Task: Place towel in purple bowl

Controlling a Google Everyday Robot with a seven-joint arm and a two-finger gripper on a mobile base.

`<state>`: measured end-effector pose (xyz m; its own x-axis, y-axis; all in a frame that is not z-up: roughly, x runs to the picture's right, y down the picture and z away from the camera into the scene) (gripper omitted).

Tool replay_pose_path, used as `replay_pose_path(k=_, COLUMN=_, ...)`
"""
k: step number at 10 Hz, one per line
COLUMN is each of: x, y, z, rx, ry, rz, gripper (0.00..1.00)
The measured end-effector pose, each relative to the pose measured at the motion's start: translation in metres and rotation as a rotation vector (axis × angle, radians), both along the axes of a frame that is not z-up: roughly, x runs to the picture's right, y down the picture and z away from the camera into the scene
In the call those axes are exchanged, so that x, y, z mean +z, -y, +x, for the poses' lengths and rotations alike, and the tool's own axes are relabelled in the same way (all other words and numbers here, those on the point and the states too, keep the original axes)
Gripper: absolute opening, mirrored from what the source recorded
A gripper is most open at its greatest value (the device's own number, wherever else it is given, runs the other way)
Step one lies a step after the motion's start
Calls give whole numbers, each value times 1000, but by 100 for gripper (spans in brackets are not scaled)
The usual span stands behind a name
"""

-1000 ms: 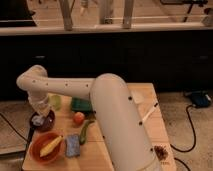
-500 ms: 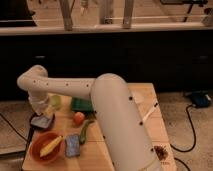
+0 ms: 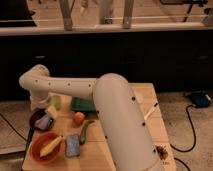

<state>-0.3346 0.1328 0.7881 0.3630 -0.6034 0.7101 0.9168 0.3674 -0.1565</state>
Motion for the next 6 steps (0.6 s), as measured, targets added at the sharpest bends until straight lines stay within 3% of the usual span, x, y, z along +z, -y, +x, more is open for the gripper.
replay_pose_path(k=6, x=0, y=1, z=1, rx=-1, ry=9, rz=-1, gripper=80)
